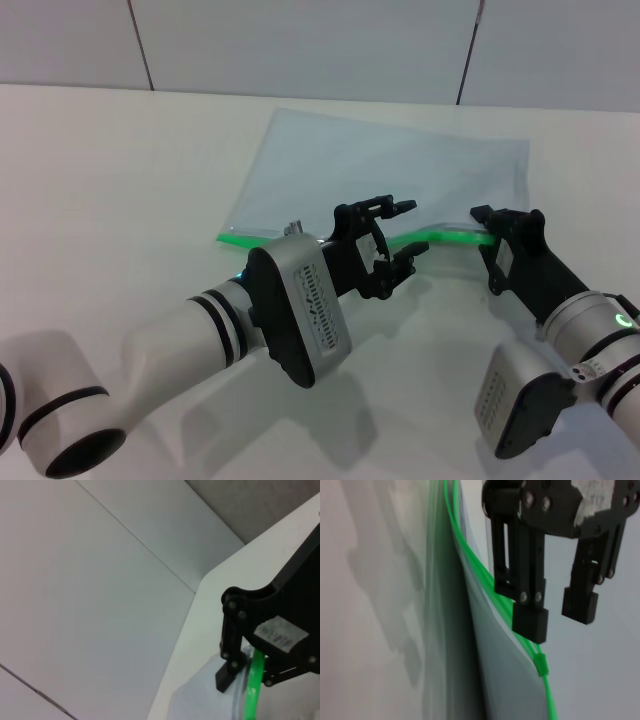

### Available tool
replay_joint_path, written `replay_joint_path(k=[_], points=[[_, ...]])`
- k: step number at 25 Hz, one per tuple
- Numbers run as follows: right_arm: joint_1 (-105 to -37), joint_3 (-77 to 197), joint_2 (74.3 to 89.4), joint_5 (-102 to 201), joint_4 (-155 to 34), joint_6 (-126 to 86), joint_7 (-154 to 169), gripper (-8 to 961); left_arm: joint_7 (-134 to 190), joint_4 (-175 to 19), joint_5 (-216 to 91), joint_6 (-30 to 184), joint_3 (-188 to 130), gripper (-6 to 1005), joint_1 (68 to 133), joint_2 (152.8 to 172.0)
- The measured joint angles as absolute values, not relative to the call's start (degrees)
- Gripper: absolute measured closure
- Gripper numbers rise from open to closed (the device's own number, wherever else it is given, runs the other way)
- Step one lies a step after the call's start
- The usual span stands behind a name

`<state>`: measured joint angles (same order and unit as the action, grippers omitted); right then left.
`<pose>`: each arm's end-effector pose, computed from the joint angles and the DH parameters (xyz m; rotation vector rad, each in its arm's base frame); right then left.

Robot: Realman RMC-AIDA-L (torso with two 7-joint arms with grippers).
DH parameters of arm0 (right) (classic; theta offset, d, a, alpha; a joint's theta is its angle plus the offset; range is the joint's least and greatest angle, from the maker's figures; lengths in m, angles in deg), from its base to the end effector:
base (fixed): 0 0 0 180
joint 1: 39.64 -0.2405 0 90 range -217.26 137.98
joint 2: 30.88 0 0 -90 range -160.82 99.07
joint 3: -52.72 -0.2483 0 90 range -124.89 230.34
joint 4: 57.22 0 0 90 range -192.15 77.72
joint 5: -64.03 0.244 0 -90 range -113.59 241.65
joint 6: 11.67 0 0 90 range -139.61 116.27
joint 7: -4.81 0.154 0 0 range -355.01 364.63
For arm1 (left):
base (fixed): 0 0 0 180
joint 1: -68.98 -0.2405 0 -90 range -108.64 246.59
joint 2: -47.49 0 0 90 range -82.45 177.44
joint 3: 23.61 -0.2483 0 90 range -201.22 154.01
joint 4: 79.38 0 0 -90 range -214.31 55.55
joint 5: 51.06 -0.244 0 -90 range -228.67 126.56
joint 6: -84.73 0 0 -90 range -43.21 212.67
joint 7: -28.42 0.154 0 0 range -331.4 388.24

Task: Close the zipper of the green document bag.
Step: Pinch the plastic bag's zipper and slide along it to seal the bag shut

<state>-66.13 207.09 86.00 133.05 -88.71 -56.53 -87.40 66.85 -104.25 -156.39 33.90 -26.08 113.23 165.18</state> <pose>0.2780 0.3459 -0.1346 -1.8696 -0.8069 -0.3766 -0.2115 0.3562 -0.1693 -2.2388 0.5248 -0.2759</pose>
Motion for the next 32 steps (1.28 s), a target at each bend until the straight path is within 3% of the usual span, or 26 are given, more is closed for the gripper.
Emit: replay_joint_path(k=[32], points=[[-65.66, 214.18, 85.74, 133.08, -90.70, -61.82, -87.29, 896, 70.97, -103.51, -157.29, 33.43, -27.16, 599, 113.03, 165.04]])
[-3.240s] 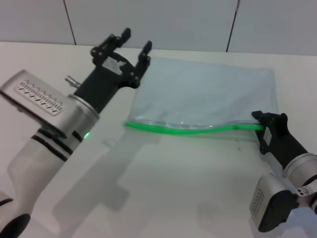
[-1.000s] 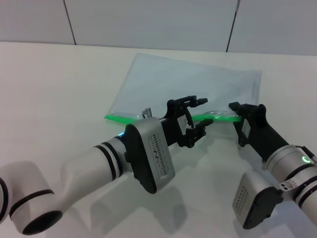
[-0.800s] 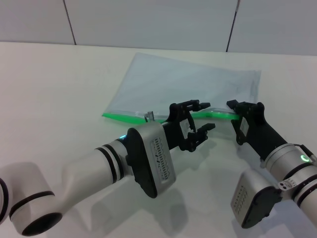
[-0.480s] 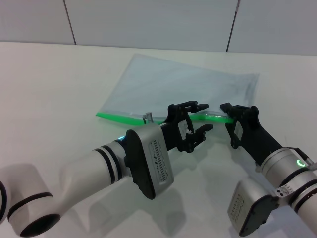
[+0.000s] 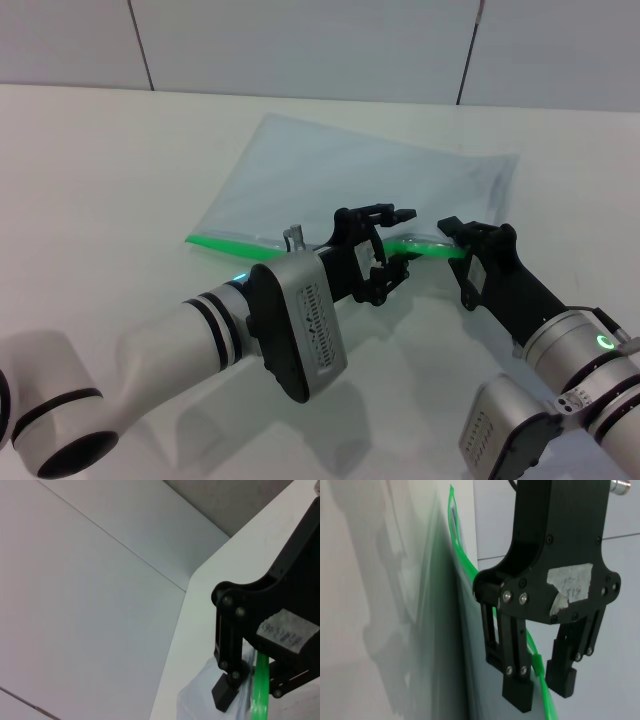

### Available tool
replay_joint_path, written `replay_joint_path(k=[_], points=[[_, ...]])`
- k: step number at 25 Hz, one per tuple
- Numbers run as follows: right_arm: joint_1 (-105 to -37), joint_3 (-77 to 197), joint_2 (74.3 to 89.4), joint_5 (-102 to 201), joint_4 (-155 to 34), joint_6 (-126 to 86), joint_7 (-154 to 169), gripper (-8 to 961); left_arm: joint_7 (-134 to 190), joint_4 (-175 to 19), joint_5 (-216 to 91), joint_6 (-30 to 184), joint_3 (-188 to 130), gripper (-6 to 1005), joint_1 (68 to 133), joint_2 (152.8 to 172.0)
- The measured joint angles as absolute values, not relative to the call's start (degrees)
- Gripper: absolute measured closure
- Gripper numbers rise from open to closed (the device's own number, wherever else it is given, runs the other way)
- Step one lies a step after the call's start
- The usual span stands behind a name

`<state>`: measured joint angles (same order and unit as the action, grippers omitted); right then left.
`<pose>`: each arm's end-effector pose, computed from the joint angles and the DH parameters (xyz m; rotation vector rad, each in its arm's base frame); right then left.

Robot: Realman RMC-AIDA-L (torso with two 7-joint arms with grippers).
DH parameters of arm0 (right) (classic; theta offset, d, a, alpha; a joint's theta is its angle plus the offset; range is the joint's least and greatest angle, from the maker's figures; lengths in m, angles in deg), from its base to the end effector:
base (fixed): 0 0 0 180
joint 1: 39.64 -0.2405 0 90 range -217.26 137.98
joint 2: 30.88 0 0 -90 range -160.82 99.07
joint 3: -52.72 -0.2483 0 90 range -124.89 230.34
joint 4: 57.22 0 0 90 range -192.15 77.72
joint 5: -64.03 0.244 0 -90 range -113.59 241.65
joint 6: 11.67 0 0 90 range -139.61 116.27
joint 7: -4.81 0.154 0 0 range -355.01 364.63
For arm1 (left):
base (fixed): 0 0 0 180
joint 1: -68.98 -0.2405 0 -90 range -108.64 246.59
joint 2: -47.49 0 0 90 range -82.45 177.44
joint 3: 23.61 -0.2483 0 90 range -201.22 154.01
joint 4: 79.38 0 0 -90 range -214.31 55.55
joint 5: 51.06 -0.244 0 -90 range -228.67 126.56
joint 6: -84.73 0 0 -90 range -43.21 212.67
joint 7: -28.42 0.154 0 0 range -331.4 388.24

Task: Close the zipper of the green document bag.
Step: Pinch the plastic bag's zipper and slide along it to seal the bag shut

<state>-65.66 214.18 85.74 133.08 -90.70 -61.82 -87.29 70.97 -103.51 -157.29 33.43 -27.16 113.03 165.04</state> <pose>0.2617 0.3236 -0.1471 -1.8530 -0.9047 -0.2783 -0.2159 0.3545 -0.1682 -2.2195 0.6421 -0.2277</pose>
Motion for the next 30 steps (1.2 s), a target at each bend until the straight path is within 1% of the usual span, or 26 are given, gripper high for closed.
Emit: replay_joint_path(k=[7, 12, 23, 30], points=[[-65.65, 214.29, 85.75, 133.12, -90.70, -61.94, -87.29, 895, 72.91, -103.55, -157.43, 33.29, -27.21, 628, 112.78, 165.19], [-65.67, 214.27, 85.75, 133.11, -90.63, -61.74, -87.29, 895, 75.31, -103.82, -157.47, 32.90, -27.21, 713, 112.34, 165.20], [-65.63, 214.26, 85.76, 133.11, -90.45, -61.48, -87.30, 893, 75.84, -103.90, -157.50, 31.64, -27.21, 853, 111.87, 165.18], [-65.75, 214.55, 85.74, 133.11, -90.25, -61.44, -87.30, 893, 75.76, -103.91, -157.36, 31.94, -27.21, 894, 111.86, 165.18]])
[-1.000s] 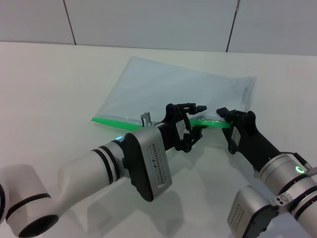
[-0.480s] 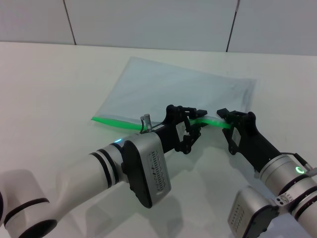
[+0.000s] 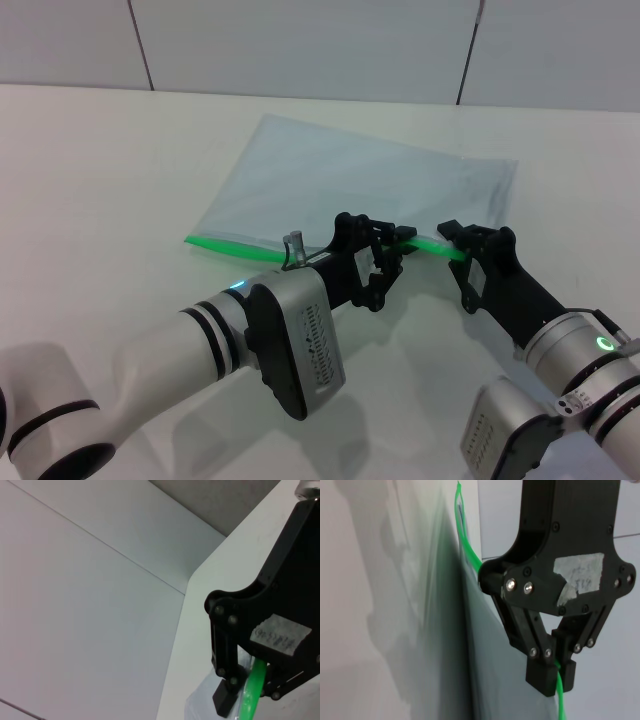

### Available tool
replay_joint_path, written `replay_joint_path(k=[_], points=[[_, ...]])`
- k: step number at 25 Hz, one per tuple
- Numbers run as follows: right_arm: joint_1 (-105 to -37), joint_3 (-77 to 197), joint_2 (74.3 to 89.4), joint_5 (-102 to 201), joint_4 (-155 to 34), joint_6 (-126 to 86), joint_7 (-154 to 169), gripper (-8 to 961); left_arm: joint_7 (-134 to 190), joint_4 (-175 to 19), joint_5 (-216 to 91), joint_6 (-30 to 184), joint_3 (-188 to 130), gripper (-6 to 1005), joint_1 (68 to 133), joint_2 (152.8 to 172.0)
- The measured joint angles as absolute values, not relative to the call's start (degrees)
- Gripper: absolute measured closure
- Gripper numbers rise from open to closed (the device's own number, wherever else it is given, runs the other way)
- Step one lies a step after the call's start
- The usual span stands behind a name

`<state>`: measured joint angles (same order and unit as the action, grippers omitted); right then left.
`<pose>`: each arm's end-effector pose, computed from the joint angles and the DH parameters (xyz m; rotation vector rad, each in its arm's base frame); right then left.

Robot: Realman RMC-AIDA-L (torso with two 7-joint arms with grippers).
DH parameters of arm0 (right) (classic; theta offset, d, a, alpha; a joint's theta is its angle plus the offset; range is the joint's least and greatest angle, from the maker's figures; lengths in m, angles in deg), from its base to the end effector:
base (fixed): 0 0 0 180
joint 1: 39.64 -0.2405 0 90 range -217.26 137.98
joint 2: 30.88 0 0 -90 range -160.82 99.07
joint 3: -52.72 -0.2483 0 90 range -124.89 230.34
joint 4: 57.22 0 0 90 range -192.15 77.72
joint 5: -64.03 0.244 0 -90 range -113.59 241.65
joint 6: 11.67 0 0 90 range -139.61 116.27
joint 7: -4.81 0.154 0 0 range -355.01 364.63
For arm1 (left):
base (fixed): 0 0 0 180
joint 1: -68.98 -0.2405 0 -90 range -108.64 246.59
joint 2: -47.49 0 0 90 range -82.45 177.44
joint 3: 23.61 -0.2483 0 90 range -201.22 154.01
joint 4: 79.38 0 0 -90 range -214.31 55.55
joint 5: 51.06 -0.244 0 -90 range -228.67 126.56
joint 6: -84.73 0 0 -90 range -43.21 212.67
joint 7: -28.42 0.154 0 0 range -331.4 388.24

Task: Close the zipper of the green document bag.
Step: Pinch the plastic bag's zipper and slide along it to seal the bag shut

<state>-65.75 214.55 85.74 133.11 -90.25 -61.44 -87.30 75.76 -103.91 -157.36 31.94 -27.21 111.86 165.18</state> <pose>0.2644 0.3230 -0.1478 -1.8607 -0.9141 -0.2883 -0.2175 0.3476 -0.1687 -2.1822 0.7140 -0.2099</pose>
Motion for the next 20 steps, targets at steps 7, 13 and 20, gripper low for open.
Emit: replay_joint_path(k=[7, 13, 20], points=[[-66.07, 214.81, 85.59, 132.62, -89.50, -61.68, -87.29, 892, 75.44, -103.91, -157.15, 32.22, -26.99, 917, 111.80, 165.18], [-66.42, 215.01, 85.43, 132.47, -87.65, -62.97, -84.99, 891, 75.07, -103.79, -157.05, 32.32, -26.86, 916, 111.73, 165.18], [-67.17, 217.53, 85.32, 131.56, -83.91, -66.47, -80.03, 890, 74.72, -103.53, -157.05, 32.39, -26.85, 914, 111.59, 165.18]])
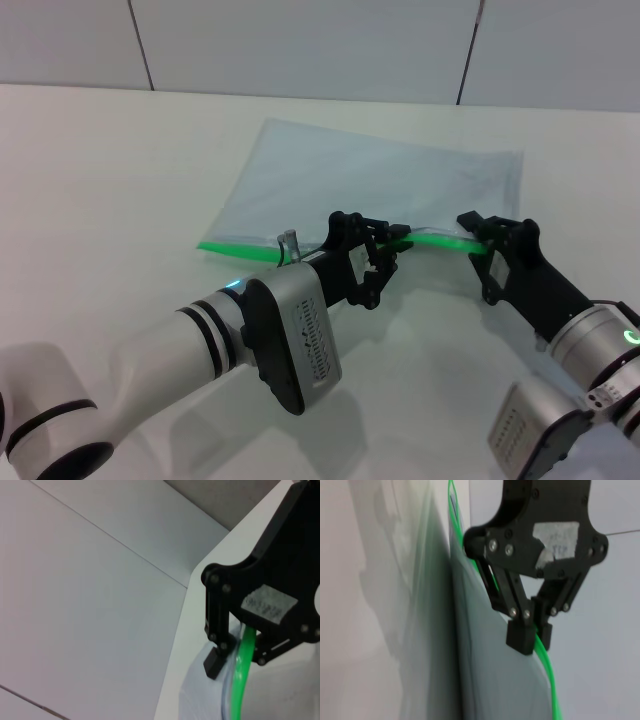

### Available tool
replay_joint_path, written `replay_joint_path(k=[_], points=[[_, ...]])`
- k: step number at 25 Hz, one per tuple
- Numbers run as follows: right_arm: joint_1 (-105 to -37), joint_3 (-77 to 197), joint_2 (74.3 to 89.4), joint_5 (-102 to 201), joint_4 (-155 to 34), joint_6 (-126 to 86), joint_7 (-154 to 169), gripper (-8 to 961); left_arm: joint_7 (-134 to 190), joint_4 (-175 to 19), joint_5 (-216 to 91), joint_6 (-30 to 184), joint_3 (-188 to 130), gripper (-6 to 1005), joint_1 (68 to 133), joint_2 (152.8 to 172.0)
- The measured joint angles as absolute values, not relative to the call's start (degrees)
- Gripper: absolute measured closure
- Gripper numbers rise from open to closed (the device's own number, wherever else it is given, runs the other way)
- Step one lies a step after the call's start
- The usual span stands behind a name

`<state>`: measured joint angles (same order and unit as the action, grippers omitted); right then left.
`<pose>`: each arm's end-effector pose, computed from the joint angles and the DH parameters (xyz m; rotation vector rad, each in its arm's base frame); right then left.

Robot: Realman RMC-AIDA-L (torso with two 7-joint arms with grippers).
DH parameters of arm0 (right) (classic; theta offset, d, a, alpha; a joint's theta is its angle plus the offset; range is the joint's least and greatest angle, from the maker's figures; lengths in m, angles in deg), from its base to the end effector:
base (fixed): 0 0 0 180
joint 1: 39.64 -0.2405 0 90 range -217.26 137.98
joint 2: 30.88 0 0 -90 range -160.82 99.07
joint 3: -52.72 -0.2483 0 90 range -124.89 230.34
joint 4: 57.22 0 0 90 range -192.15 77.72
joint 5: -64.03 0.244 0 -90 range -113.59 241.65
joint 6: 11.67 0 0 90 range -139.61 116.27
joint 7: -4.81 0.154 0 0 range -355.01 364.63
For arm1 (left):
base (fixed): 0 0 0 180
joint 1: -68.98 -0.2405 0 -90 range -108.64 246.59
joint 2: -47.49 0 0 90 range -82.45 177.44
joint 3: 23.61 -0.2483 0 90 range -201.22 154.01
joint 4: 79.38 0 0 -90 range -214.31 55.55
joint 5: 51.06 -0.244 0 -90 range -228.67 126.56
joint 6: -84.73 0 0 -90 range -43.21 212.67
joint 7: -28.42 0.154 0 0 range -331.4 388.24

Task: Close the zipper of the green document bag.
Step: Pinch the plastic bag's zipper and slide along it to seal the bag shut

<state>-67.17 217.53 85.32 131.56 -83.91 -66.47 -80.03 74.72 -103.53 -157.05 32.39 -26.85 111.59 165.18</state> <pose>0.2810 0.3299 -0.1302 -1.8284 -0.9315 -0.2629 -0.2212 0.3495 -0.1671 -2.1871 0.6790 -0.2026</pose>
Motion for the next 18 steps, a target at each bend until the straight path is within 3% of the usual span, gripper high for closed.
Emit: replay_joint_path(k=[18], points=[[-66.42, 217.51, 85.23, 120.98, -74.03, -76.38, -66.75, 888, 74.65, -103.20, -155.48, 32.44, -26.57, 909, 110.74, 164.97]])
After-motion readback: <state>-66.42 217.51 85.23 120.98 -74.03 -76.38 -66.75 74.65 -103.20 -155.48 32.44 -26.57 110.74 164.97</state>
